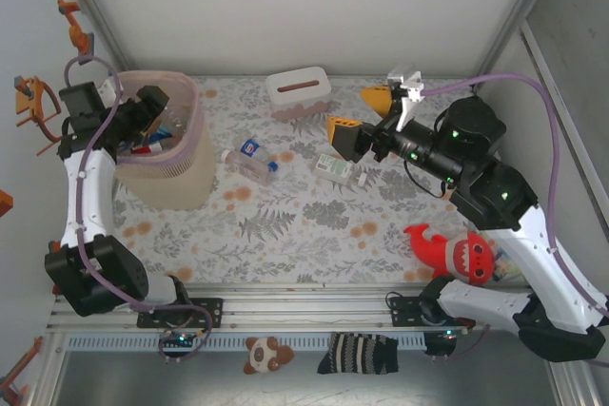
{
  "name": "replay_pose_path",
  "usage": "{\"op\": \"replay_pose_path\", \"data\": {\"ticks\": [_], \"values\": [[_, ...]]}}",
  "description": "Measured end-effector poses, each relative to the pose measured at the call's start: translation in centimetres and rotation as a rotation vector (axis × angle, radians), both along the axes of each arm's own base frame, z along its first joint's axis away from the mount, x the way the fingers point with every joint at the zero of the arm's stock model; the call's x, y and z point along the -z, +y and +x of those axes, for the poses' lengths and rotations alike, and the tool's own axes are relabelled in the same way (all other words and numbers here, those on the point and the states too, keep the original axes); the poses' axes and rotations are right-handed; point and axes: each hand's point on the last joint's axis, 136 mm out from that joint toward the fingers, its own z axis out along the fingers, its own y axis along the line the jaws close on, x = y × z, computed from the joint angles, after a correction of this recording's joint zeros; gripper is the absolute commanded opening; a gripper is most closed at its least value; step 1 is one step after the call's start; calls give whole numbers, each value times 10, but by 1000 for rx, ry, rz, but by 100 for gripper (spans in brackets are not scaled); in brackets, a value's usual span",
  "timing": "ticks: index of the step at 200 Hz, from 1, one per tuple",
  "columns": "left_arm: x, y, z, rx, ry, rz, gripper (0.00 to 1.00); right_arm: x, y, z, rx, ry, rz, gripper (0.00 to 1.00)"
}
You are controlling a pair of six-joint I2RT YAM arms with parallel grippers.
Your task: Put the plastic bottles in the bin
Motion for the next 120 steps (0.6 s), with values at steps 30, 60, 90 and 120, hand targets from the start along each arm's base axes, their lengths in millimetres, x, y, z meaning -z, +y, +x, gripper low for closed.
{"op": "replay_pose_path", "data": {"ticks": [30, 60, 90, 120], "values": [[-23, 15, -6, -26, -34, 44, 84, 0, 0, 0, 0, 0, 0, 99], [-52, 18, -8, -8, -93, 94, 69, 0, 0, 0, 0, 0, 0, 99], [-69, 8, -2, 53, -134, 105, 56, 0, 0, 0, 0, 0, 0, 99], [-55, -15, 12, 149, -100, 90, 44, 0, 0, 0, 0, 0, 0, 99]]}}
